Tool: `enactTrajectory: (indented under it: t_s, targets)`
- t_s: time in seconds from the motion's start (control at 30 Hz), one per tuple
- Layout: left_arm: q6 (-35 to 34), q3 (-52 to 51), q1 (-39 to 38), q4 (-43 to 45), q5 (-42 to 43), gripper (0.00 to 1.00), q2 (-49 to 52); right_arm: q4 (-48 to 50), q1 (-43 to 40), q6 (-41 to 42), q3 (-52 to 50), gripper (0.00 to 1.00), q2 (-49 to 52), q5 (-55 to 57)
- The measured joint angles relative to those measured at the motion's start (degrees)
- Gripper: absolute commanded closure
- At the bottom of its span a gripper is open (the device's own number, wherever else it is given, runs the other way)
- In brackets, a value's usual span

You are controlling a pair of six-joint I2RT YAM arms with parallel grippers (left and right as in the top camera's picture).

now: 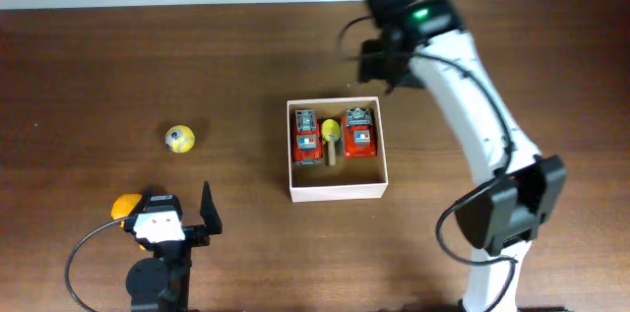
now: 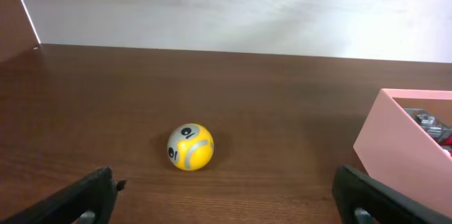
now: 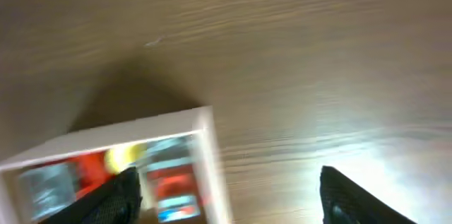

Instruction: Pack container

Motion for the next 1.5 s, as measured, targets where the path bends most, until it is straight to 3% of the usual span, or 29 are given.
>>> enactTrajectory:
  t_s: [0.23,0.63,0.77,1.0,1.5]
  targets:
    - [0.0,0.0,0.0,0.0,0.0,0.01,0.0,-3.6,-10.9,-2.0,0.0,0.01,0.0,2.4]
    - [0.0,0.0,0.0,0.0,0.0,0.01,0.0,-2.2,-22.8,-3.5,-1.0,0.01,0.0,6.8]
    - [0.0,0.0,0.0,0.0,0.0,0.01,0.0,1.3,-24.8,-8.1,-3.9,0.01,0.0,6.1]
    - [0.0,0.0,0.0,0.0,0.0,0.01,0.0,4.0,-25.0,-14.7,-5.4,0.01,0.1,4.0]
    - [0.0,0.0,0.0,0.0,0.0,0.01,0.0,4.1,-25.0,-16.4,-5.4,0.01,0.1,3.5]
